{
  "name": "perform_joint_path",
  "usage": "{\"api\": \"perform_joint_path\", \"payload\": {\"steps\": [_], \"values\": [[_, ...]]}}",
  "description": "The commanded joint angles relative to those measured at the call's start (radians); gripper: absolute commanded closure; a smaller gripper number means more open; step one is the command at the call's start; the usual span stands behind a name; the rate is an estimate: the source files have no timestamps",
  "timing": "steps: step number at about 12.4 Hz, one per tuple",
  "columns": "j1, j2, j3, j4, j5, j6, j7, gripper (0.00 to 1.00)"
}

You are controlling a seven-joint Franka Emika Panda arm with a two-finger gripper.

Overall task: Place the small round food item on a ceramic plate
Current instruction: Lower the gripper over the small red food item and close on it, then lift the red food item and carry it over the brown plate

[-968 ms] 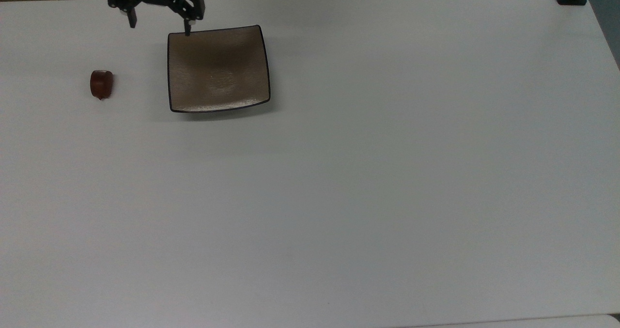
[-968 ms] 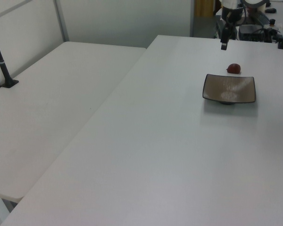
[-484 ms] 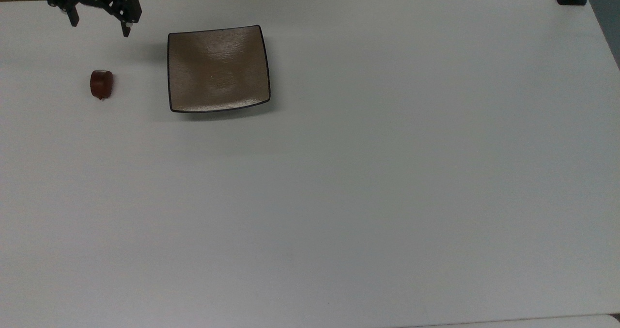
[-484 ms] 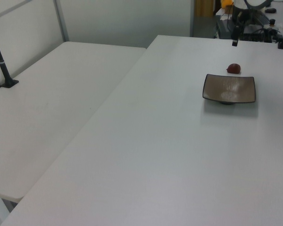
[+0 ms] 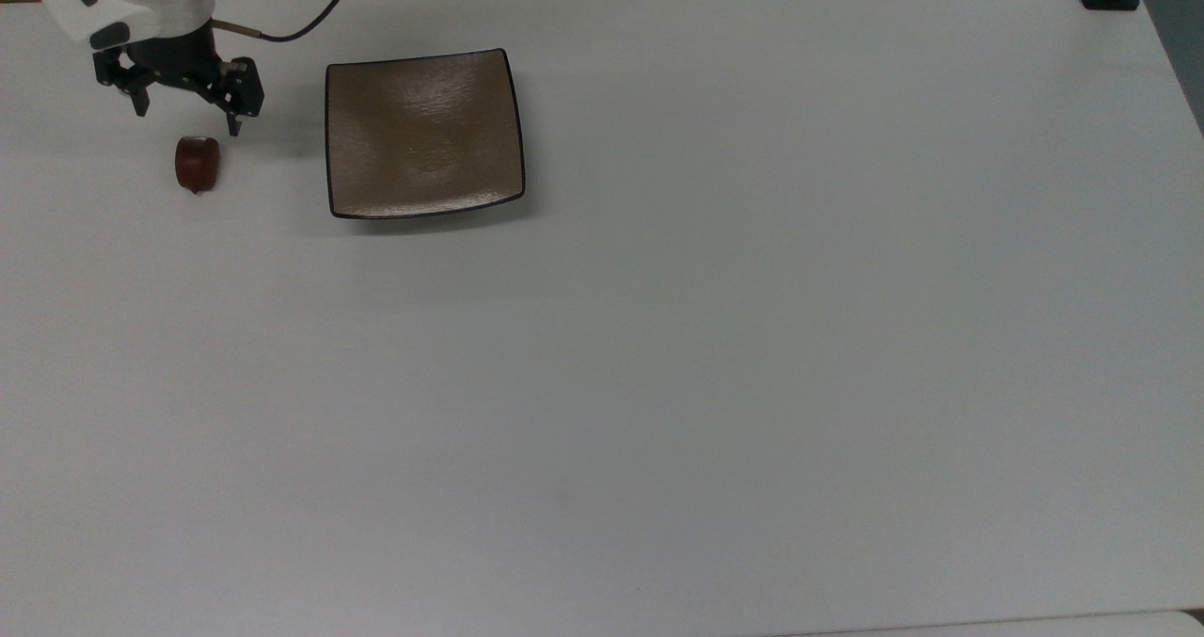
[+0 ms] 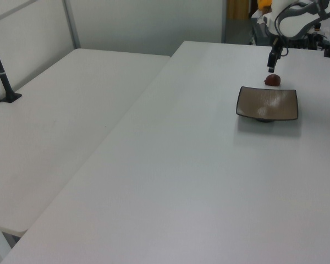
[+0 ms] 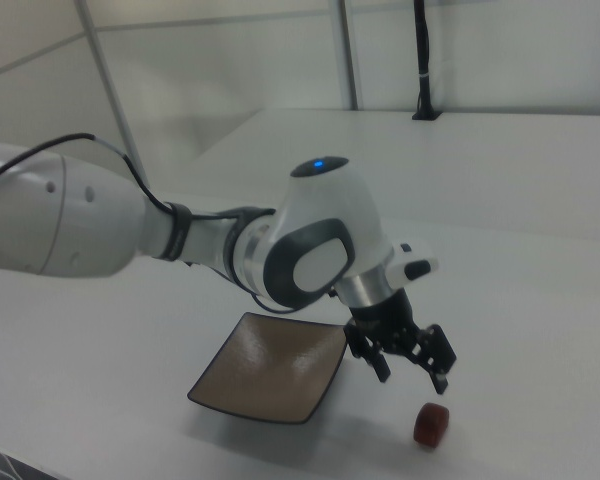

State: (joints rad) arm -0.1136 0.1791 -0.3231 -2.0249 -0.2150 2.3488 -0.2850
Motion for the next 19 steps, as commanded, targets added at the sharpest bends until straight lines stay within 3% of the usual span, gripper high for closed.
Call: {"api": "perform_joint_path", "payload": {"steps": [1,4,5,6,8,13,15,19], "values": [[-0.024,0.081,-0.001,-0.001,-0.049,0.09,-0.017,0.0],[-0.032,0.135,0.003,0.006,-0.099,0.104,-0.017,0.0],[-0.032,0.143,0.004,0.008,-0.102,0.115,-0.017,0.18],[-0.035,0.146,0.006,0.008,-0.103,0.124,-0.019,0.49],[-0.04,0.146,0.006,0.008,-0.099,0.129,-0.023,0.91],[-0.04,0.103,0.006,0.029,-0.076,0.112,-0.075,0.93],[-0.031,0.044,0.007,0.034,-0.02,0.029,-0.08,0.92],[-0.023,-0.058,0.096,0.042,0.032,-0.156,-0.079,0.89]]}}
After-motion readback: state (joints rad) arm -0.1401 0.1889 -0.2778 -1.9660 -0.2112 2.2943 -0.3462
